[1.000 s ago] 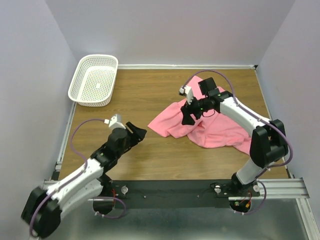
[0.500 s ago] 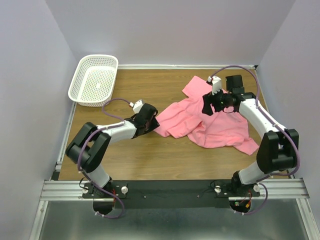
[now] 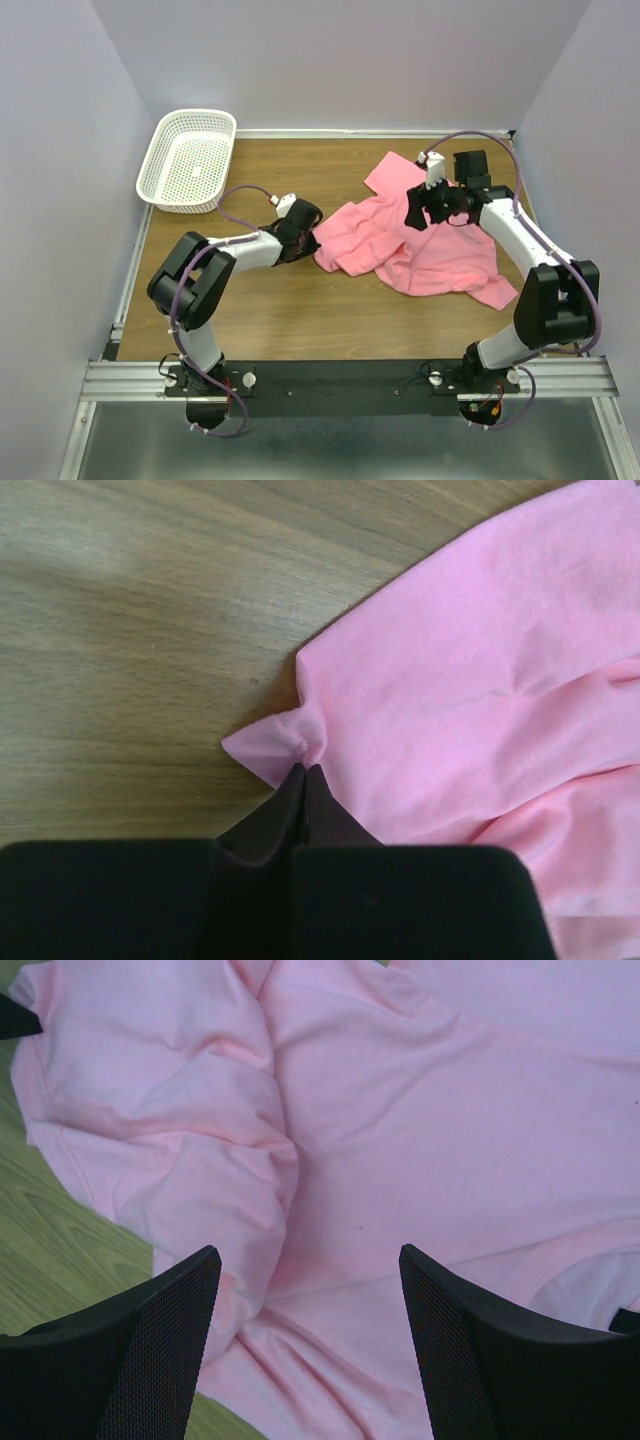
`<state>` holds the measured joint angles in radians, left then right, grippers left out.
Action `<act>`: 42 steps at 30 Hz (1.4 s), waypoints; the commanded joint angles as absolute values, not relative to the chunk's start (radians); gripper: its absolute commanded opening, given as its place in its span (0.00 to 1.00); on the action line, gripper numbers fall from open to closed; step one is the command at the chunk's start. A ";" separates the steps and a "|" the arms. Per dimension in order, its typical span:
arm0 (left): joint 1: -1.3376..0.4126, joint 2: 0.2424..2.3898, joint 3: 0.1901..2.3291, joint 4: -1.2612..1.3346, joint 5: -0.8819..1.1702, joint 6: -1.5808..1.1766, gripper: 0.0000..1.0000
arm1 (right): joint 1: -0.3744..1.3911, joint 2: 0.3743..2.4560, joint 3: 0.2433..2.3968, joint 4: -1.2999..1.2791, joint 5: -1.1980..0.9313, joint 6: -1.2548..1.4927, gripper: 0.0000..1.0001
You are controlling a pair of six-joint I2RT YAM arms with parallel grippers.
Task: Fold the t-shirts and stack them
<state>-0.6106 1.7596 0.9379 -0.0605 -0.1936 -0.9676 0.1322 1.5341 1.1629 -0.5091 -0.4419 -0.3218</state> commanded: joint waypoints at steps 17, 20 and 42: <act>-0.201 2.227 1.922 -0.463 0.043 -0.437 0.21 | -0.038 1.980 1.569 -0.411 -0.388 -0.163 0.79; -0.195 2.275 2.045 -0.483 0.064 -0.423 0.40 | -0.054 2.043 1.646 -0.408 -0.417 -0.153 0.79; -0.170 0.745 0.832 -0.107 -0.110 -0.233 0.76 | 0.707 1.554 1.061 -0.369 -0.392 -0.638 0.75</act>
